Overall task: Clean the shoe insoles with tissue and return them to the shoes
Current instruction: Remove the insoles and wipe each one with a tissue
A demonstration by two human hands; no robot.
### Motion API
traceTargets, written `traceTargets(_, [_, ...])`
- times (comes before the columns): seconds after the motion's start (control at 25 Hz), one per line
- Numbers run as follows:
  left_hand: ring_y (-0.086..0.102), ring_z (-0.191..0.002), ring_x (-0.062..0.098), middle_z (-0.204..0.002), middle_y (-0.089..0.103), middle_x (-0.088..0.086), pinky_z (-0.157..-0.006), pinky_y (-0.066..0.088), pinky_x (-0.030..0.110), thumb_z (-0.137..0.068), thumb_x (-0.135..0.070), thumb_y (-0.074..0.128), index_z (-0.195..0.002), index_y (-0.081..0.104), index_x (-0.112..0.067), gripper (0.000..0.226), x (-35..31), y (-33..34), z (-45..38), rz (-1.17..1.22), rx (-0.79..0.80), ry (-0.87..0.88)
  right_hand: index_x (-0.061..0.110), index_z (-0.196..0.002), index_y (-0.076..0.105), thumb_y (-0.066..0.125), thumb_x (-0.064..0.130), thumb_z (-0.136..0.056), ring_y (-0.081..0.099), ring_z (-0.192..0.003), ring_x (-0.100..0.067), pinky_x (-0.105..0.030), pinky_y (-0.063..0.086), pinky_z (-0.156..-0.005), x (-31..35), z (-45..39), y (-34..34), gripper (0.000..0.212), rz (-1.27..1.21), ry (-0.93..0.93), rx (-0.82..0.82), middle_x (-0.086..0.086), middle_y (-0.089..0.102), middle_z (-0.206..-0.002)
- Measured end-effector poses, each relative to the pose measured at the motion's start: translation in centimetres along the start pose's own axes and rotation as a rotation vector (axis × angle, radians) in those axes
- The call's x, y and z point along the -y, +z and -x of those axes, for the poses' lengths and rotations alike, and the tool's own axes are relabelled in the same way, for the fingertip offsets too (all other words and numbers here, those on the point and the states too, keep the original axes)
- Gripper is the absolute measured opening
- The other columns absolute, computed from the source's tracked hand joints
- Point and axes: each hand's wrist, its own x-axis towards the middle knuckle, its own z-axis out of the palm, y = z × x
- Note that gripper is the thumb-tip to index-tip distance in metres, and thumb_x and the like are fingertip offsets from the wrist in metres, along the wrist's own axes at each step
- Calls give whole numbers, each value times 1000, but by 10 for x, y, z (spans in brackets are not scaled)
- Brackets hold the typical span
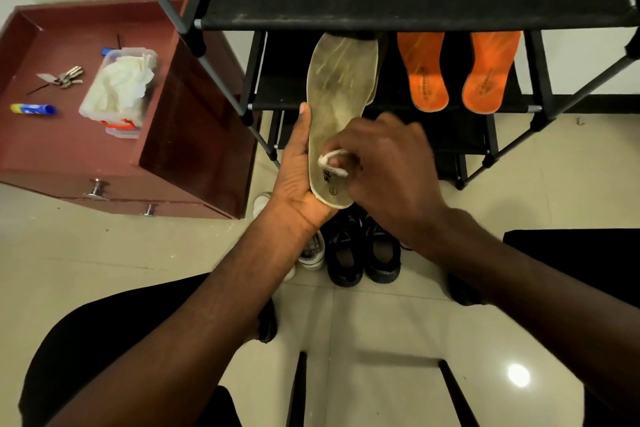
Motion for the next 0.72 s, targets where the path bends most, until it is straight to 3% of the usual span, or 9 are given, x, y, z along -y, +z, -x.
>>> traceTargets(0.08, [66,-105,22,-113,68,10,-105,51,36,-104,-61,47,-131,63,-9,60,-3,2,0,-5,-4,27,25,-100,78,77,11,-82,61,-90,-18,-36,45,-76,-4,3,-2,22,27,38,-37,8,72,-96])
traceTargets(0.24, [70,-90,21,-103,67,9,-87,58,36,-99,-66,54,-122,67,-11,61,-1,-5,1,13,-68,-5,18,-95,82,78,-6,-76,71,-90,-14,-39,61,-78,3,21,3,31,-257,-23,93,5,77,-94])
traceTargets(0.32, [69,-104,23,-110,69,10,-103,53,37,-102,-61,53,-130,64,-11,58,4,-2,2,47,-61,-6,18,-96,82,77,-5,-78,70,-90,-13,-39,60,-78,2,10,5,29,-256,-63,88,6,75,-94])
traceTargets(0.4, [62,-121,24,-125,67,10,-119,40,38,-107,-56,47,-139,59,-11,57,8,6,3,85,-13,4,14,-101,81,75,-6,-80,67,-90,-15,-37,60,-76,-10,-6,3,30,-177,-29,-23,4,70,-97])
traceTargets(0.56, [57,-131,24,-134,64,11,-120,40,39,-109,-54,43,-143,56,-8,59,12,7,3,40,-12,52,12,-103,82,74,-5,-84,70,-89,-11,-25,59,-81,-16,-12,6,26,-204,59,-134,3,73,-98])
traceTargets(0.64, [56,-127,18,-125,64,8,-119,41,35,-105,-53,54,-144,57,-9,59,7,2,1,52,-26,53,14,-100,83,78,-4,-82,72,-87,-7,-31,61,-81,-4,-6,10,25,-321,-24,-21,5,76,-95])
traceTargets(0.72, [66,-107,19,-111,67,9,-101,55,34,-97,-56,63,-133,64,-10,58,1,-6,0,14,-62,52,17,-97,83,82,0,-81,72,-87,-4,-30,60,-81,1,2,7,24,-391,-100,148,9,77,-94])
